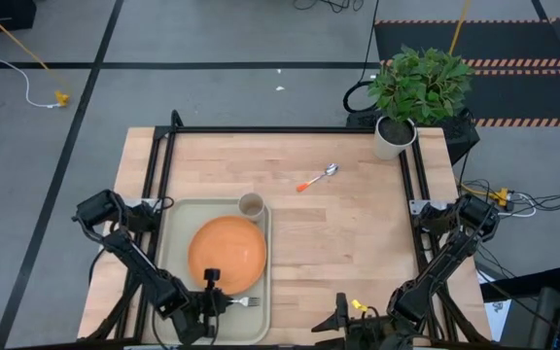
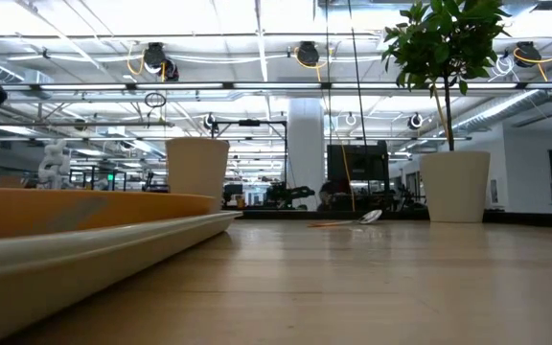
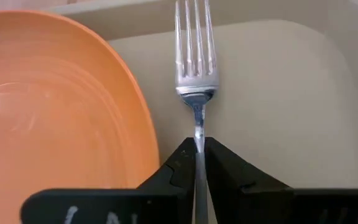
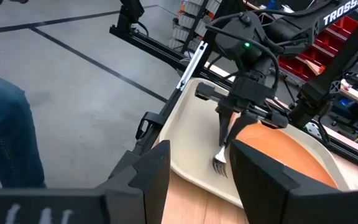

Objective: Pick and place plate/cup/fork/spoon on tray
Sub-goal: Put the orange fork on the light yellow tray to the right of the orange plate, then put the orange spoon on the light yellow tray to the right of the orange fork

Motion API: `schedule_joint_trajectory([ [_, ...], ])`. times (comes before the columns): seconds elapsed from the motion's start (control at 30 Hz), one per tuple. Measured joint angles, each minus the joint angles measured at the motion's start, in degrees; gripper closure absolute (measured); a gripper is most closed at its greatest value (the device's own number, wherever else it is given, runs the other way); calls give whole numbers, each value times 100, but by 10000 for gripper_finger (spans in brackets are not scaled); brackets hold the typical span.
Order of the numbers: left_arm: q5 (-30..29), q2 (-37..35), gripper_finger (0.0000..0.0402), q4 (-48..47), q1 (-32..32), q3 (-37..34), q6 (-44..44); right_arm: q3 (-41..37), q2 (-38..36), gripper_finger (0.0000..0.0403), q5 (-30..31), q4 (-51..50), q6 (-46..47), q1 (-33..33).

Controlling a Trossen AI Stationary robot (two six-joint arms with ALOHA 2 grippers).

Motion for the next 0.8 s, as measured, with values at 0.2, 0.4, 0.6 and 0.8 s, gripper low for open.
schedule_joint_trajectory([
  [0.2, 152, 0, 340, -4, 95, -2, -2, 0, 0, 245, 0, -2, -13, 0],
  [0.4, 161, -9, 335, 174, 109, -2, 8, 0, 2, 245, 0, -4, -13, 0],
  [0.6, 195, -211, 335, 343, 124, 306, 116, 0, 1, 245, 9, -10, 130, 0],
  [0.8, 124, -439, 335, 157, 341, 979, 790, 0, -9, 245, 656, -175, 328, 4],
])
